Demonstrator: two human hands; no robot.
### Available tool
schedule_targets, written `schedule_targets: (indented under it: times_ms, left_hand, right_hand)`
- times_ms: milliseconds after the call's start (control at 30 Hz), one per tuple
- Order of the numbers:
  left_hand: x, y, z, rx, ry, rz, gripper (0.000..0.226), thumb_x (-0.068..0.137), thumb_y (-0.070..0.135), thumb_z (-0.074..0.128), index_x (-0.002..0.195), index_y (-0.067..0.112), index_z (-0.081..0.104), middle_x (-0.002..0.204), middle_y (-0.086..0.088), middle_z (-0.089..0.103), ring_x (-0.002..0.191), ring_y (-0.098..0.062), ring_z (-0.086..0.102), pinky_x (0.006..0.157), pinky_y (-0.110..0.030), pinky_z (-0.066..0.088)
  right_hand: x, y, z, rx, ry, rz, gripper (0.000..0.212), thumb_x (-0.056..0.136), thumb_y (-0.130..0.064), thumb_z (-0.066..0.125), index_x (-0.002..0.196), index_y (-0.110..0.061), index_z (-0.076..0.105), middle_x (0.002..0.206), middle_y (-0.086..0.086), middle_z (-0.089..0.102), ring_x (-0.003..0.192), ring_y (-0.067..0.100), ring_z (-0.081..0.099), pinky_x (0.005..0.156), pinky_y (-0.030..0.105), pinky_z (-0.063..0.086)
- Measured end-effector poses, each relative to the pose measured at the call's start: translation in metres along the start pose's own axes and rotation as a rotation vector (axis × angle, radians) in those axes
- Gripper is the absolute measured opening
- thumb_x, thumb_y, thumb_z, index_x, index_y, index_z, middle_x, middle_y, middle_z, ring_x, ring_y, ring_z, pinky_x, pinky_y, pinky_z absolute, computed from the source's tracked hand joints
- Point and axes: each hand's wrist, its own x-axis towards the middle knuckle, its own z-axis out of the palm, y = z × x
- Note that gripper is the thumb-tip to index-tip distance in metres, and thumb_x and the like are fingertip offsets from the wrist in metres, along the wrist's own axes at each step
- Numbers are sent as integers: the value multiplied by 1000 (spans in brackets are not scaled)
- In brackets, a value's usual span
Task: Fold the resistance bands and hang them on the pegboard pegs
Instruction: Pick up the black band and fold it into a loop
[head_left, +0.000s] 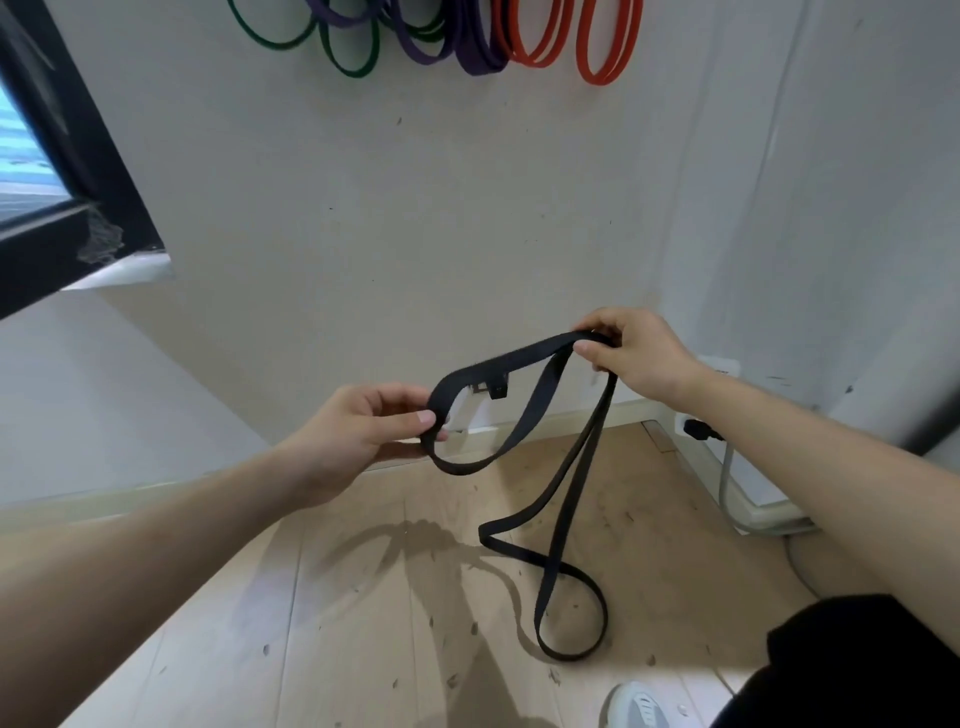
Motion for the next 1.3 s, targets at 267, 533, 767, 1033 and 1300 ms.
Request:
schedule_targets:
  times_ms: [267, 533, 767, 1033, 1300]
  left_hand:
    - [0, 7, -12, -113, 107, 53, 53, 79, 8, 73, 130, 15, 60, 93, -11, 75, 103, -33, 72, 98, -41, 55]
    - [1, -8, -35, 490, 227, 108, 47, 90, -8, 65, 116, 30, 71, 104, 3, 73, 85, -10, 73, 89, -22, 54]
    - [3, -16, -40, 836, 155, -41, 33, 88, 2, 67, 110, 26, 74, 118, 9, 68, 108, -12, 66, 96, -34, 54]
    - [4, -3, -8, 813, 110, 168, 37, 90, 24, 74, 125, 31, 65, 117, 16, 67, 110, -3, 62, 95, -27, 52]
    - [5, 4, 29, 688, -6, 245, 47, 90, 35, 75, 134, 25, 60, 121, 10, 69, 114, -6, 63, 105, -30, 49]
  right_hand:
    - [-1, 3, 2, -61, -32, 32, 16, 97, -15, 65, 112, -14, 69, 90, 14, 69, 76, 17, 60, 72, 20, 49]
    - [-2, -1, 1, 29, -65, 37, 16, 98, -18, 64, 112, -16, 72, 98, 16, 72, 81, 17, 67, 85, 29, 57]
    - [-9, -25, 7, 185, -174, -58, 17, 95, -10, 66, 110, -18, 72, 102, 7, 73, 86, 6, 65, 88, 20, 55]
    - [-17, -41, 16, 125, -365, -85, 27, 91, -2, 69, 118, -9, 71, 102, -4, 74, 89, -7, 66, 79, 8, 47]
    - [-25, -61, 30, 216, -467, -172, 31, 89, 2, 70, 117, -8, 64, 104, 14, 73, 90, 14, 68, 82, 20, 53]
